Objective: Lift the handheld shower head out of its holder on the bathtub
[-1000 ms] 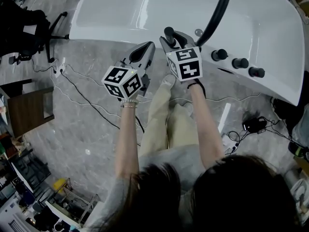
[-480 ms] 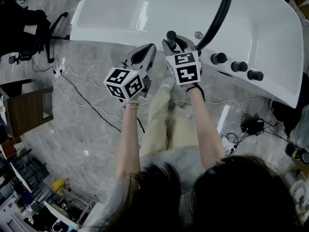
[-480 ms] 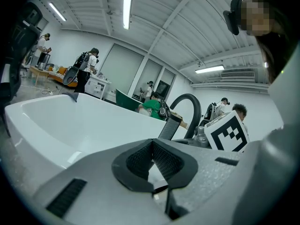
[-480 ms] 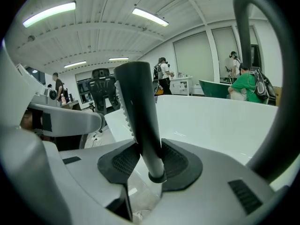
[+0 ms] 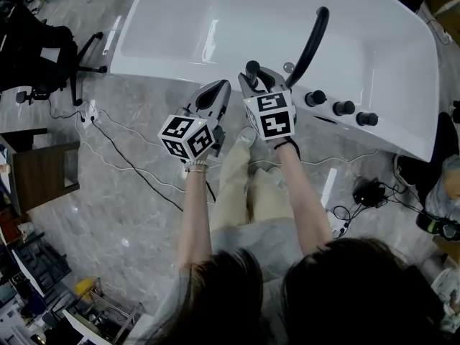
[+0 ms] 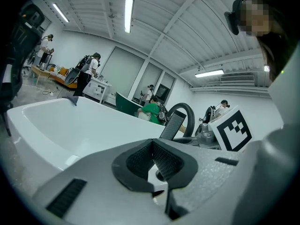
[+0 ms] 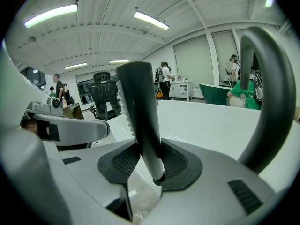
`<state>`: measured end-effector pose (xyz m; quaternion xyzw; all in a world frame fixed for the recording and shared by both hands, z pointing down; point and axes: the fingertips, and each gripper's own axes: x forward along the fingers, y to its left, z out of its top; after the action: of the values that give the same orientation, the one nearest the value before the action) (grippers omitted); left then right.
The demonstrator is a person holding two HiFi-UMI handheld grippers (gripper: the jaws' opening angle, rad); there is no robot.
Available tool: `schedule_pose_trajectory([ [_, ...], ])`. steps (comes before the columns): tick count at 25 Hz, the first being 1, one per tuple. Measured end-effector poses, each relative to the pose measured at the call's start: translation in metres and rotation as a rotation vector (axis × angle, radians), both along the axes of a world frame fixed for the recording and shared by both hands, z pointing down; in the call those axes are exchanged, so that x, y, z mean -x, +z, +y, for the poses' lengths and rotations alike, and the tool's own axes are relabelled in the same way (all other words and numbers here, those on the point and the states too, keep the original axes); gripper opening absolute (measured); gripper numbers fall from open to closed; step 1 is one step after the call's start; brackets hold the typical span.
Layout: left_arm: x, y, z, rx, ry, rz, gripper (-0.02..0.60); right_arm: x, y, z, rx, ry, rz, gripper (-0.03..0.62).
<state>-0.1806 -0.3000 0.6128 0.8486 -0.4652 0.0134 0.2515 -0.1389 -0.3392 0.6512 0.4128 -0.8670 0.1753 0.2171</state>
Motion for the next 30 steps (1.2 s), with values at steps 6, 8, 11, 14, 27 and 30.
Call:
schedule_pose_trajectory([
  [6,-0.003,-0.023,0.003,-0.017,0.006,0.007,0.006,0.001,-0.026,0.006,-0.009,-0.006,-0.004,0.135],
  [8,-0.004,-0.031,0.003,-0.024,0.009,0.009,0.006,0.0,-0.034,0.006,-0.013,-0.006,-0.009,0.135],
  [11,-0.006,-0.042,0.007,-0.033,0.011,0.009,0.006,-0.001,-0.048,0.009,-0.02,-0.007,-0.018,0.135],
  [14,-0.008,-0.053,0.011,-0.041,0.014,0.012,0.006,-0.003,-0.062,0.012,-0.028,-0.013,-0.025,0.135],
  [27,-0.024,-0.123,0.029,-0.116,0.066,-0.018,0.006,-0.024,-0.149,0.03,-0.102,-0.029,-0.099,0.134],
  [30,-0.031,-0.141,0.031,-0.142,0.089,-0.031,0.006,-0.028,-0.171,0.034,-0.129,-0.04,-0.108,0.133],
])
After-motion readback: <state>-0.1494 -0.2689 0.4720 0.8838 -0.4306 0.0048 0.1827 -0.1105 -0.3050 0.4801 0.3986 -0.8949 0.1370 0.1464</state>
